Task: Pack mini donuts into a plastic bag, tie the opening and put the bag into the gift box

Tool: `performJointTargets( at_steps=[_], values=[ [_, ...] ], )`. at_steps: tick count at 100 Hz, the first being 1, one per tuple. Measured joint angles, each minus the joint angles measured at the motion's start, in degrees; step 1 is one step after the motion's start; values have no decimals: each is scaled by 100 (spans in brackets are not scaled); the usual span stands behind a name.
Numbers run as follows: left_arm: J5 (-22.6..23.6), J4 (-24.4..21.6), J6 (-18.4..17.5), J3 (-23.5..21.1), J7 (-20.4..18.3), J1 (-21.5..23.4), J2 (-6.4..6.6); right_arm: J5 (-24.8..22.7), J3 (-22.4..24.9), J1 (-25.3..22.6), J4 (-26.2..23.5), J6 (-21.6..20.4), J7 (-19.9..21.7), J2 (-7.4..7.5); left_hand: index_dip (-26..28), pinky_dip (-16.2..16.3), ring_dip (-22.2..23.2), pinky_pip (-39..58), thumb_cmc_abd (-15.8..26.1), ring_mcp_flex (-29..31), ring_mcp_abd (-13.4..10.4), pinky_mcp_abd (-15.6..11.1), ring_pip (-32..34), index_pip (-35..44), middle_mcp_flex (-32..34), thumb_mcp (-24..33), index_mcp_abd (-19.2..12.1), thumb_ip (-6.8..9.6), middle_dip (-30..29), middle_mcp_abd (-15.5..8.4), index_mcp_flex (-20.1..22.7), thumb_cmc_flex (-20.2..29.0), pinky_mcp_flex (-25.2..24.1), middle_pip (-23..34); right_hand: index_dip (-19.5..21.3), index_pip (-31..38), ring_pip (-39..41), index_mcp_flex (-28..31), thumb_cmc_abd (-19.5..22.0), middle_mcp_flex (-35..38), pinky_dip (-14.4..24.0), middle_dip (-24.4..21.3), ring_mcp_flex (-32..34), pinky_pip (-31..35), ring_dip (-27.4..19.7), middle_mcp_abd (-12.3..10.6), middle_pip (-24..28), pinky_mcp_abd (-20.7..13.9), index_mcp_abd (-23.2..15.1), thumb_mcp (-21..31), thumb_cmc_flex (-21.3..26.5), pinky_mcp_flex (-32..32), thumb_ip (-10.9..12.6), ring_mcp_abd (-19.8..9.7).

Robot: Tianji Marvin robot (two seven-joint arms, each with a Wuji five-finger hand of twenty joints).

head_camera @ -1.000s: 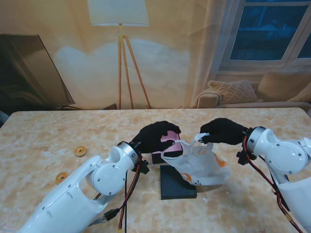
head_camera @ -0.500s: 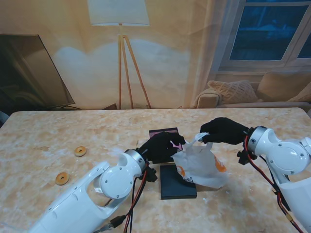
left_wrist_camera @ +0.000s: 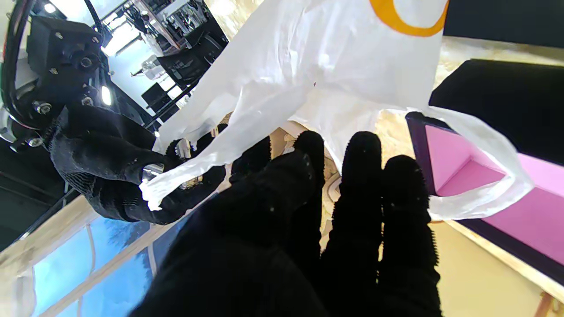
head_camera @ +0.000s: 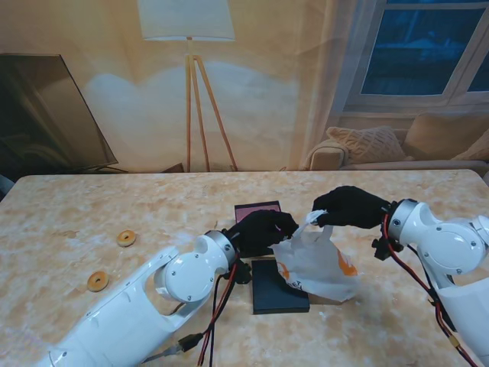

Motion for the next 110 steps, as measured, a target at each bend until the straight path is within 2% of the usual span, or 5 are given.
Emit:
performJointTargets(
  at_steps=[14, 26, 36, 80, 110],
  values=[
    [-201, 246, -339, 144, -60, -226, 12, 53, -24, 19, 6, 37, -2, 1, 0, 1, 130, -112, -333, 161, -81, -128, -185, 235, 259, 772, -141, -4, 0, -93, 239, -235, 210, -27, 1, -1, -7, -1, 0, 0, -22, 9, 0, -1, 0, -36, -2, -1, -19, 0, 0, 0, -49, -10],
    [-603, 530, -522, 310, -108, -441, -34, 122, -37, 31, 6, 71, -3, 1, -1, 1, 131, -88, -597, 477, -142, -197, -189, 375, 469, 982, -175, -57, 0, -149, 319, -348, 550, -92, 3, -1, -48, -1, 0, 1, -50, 13, 0, -1, 0, -60, -3, -1, -22, 0, 0, 0, -51, -12],
    [-584, 620, -615, 343, -96, -478, -87, 125, -37, 42, 11, 52, 1, 0, -113, -85, 131, 23, -806, 830, -165, -201, -189, 471, 749, 1057, -217, -177, 51, -151, 460, -397, 895, -260, 24, -1, -51, -1, 0, 4, -53, 132, 0, -2, 0, -92, -60, -3, -24, 0, 0, 0, -53, -24],
    [-807, 856, -564, 552, -209, -700, -161, 169, -15, 50, 50, 45, -38, -4, -199, -86, -167, 656, -798, 1474, -259, -199, 270, 618, 1017, 1060, -229, -180, 279, -9, 460, -467, 1723, -247, 130, -7, -82, -2, 0, 24, -116, 133, 127, -47, 0, -238, -67, -66, -98, 76, -70, 39, -107, -105],
    [-1184, 878, -172, 542, -225, -699, -239, 173, 3, 54, 57, -1, -46, -5, -295, -86, -428, 1156, -363, 2012, -359, -199, 780, 440, 874, 614, 45, -170, 202, 282, 361, -333, 2371, 199, 192, -7, -121, -4, 0, 99, -132, 133, 227, -51, 0, -330, -123, -138, -290, 260, -280, 94, -109, -174]
  ],
)
